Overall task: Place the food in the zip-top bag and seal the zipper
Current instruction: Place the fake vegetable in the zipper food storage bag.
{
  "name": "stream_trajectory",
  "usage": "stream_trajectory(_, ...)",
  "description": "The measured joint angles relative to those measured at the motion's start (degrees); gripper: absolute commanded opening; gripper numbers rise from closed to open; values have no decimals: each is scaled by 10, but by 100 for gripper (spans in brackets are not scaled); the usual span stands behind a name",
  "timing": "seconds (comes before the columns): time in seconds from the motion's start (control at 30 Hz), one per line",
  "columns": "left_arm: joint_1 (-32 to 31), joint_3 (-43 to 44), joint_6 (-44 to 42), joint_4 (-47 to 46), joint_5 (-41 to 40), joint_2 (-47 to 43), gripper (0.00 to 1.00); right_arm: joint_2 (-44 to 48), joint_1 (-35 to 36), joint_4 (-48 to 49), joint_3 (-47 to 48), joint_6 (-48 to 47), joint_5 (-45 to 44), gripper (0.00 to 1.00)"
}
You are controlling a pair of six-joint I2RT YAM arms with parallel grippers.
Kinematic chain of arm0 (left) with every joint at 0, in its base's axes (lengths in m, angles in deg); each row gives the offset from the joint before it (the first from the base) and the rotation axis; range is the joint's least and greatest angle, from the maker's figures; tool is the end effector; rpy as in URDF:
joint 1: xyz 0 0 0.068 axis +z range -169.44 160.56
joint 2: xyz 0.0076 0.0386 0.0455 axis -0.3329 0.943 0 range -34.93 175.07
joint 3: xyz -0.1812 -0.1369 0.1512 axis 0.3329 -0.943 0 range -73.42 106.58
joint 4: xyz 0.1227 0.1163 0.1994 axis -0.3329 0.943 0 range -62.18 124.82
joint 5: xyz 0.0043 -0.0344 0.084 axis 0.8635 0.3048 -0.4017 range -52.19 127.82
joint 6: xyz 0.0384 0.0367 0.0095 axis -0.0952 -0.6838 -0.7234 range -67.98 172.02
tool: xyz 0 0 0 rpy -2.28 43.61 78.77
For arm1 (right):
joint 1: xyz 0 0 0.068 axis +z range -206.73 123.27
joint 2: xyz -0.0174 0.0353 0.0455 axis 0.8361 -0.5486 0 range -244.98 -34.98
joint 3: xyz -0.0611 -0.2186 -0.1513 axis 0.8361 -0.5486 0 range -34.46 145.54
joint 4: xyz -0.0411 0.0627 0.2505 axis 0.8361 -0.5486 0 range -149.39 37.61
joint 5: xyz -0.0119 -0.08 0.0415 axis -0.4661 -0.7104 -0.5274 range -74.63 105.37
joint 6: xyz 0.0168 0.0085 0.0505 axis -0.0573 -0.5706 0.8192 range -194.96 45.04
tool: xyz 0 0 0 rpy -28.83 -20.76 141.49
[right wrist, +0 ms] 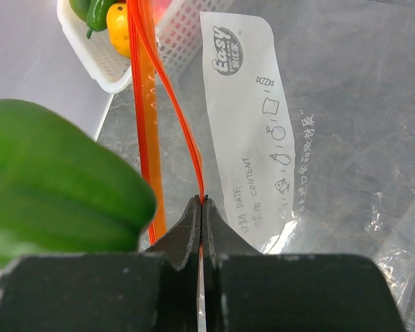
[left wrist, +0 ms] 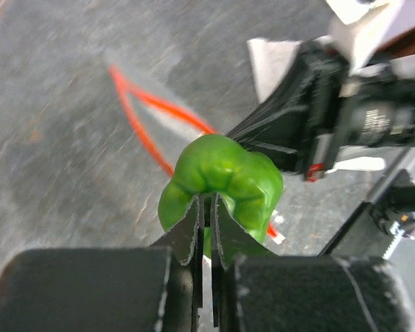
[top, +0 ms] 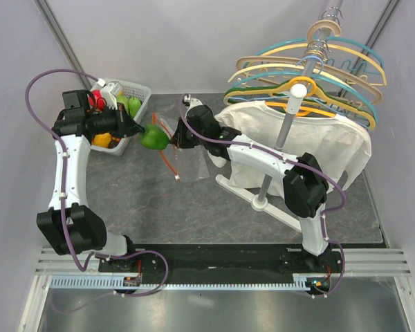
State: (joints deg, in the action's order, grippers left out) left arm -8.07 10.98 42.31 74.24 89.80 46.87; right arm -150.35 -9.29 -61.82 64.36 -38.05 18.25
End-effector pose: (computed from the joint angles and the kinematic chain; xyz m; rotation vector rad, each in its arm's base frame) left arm 0.2933 0.0304 0.3795 0.4006 2.0781 -0.8316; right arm 0.3257 0.3573 0.2917 -0.2326 2.1539 0.9495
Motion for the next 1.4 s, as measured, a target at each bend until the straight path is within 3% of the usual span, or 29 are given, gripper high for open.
stream_trajectory(0.33,-4,-13,0,4,-110,1,2,0,-2,11,0,20,24,0)
stream_trajectory(0.73,-102,-14,-19,-2,-236,-4,2,0,-7,52,9,60,69,0)
stream_trajectory(0.87,-102,-17,-24,4,-243,-6,38,0,-7,71,9,75,83,0)
stream_trajectory(0.93,-102,-16,-33,20,-231,-5,46,0,-7,80,9,83,90,0)
stream_trajectory(0.97,-103,-11,-35,34,-224,-2,62,0,-7,87,9,87,94,0)
stream_trajectory(1.2,-81,29,-34,78,-180,12,72,0,-5,99,9,94,102,0)
stream_trajectory(1.4,6,171,-13,65,-160,49,72,0,-5,79,9,78,66,0)
